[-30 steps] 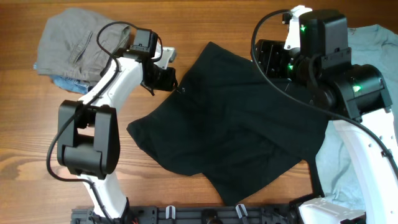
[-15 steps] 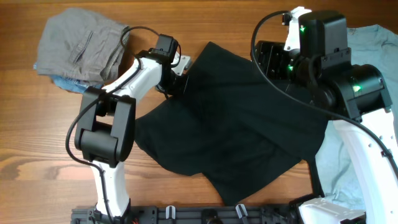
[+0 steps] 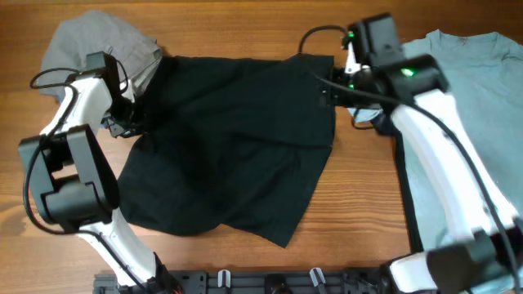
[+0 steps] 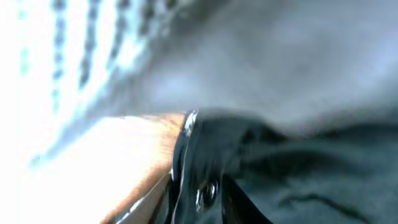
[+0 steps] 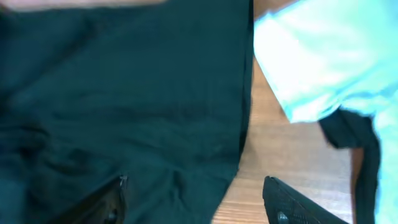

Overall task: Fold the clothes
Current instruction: 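Grasp the shorts' left edge with the left gripper and spread them flat, then pull the shorts' top corners apart with both grippers to flatten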

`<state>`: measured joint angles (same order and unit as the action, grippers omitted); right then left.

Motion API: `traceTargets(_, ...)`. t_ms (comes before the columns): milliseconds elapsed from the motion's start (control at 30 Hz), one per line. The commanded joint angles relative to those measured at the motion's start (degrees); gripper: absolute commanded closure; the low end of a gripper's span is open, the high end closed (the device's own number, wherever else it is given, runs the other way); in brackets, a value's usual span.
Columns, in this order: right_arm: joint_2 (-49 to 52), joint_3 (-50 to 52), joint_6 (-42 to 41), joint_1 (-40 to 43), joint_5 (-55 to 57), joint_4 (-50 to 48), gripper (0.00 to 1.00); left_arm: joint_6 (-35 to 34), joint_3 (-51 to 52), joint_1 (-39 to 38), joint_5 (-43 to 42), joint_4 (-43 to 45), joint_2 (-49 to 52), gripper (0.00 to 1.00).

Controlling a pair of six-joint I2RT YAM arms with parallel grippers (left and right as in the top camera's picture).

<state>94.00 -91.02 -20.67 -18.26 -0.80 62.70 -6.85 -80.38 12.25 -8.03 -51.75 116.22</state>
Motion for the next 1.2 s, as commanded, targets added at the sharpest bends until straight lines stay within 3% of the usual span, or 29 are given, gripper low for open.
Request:
traceTargets(0,8.96,0.72,-1.99,0.66,0.76,2.78,0.36,0.22,0.44,-1.33,1.84,-2.21,-9.86,0.69)
traceTargets(67,15.26,0.72,-1.51,2.69,-0.22,1.64,0.46,0.46,0.44,-1.53,1.86,-3.21,-15.91,0.63)
traceTargets(100,17.97,0.72,-0.24,4.35,-2.84,0.76,0.44,0.48,0.44,-1.55,1.86,-3.23,-18.78,0.6)
traceTargets(200,25.66,0.72,3.56,9.35,-11.23,0.33,0.24,0.46,0.44,-1.55,-0.87,-3.87,-24.11,0.58)
traceTargets(300,29.46,0.72,10.05,11.39,-18.23,-1.38,0.25,0.63,0.5,-2.01,-3.08,-5.62,-24.24,0.62)
traceTargets(333,30.14,0.74,10.05,11.43,-18.25,-1.53,0.26,0.63,0.5,-2.47,-3.08,-6.16,-24.24,0.63)
traceTargets(433,30.51,2.23,9.05,11.41,-17.51,-5.05,0.46,0.63,0.5,-5.16,-3.02,-6.4,-24.24,0.62)
traceTargets(500,30.51,2.27,8.68,11.98,-16.15,-4.15,0.38,0.81,0.5,-6.03,-3.04,-6.43,-24.24,0.61)
traceTargets(567,30.51,2.27,9.16,13.16,-16.2,-0.42,0.41,3.91,0.5,-7.56,-3.04,-6.84,-24.24,0.61)
traceTargets(633,28.7,2.27,14.91,14.38,-19.93,2.69,0.47,5.18,0.5,-9.11,-2.73,-7.48,-24.24,0.61)
traceTargets(833,10.97,2.29,15.96,12.2,-19.85,6.25,0.33,5.18,0.5,-9.53,-2.62,-7.54,-24.24,0.58)
traceTargets(900,9.22,3.21,14.67,11.23,-17.05,7.74,0.33,5.18,0.5,-9.53,-2.58,-7.43,-24.24,0.55)
traceTargets(1000,9.29,12.26,13.86,8.87,-17.27,3.82,0.37,5.18,0.5,-9.53,-1.64,-7.52,-24.24,0.53)
traceTargets(1067,9.29,22.95,12.41,5.38,-17.27,-5.49,0.38,5.18,0.5,-9.53,-1.31,-7.43,-24.24,0.51)
traceTargets(1167,9.29,28.41,11.65,3.48,-17.7,-12.17,0.39,5.18,0.5,-9.53,-1.31,-7.45,-24.24,0.5)
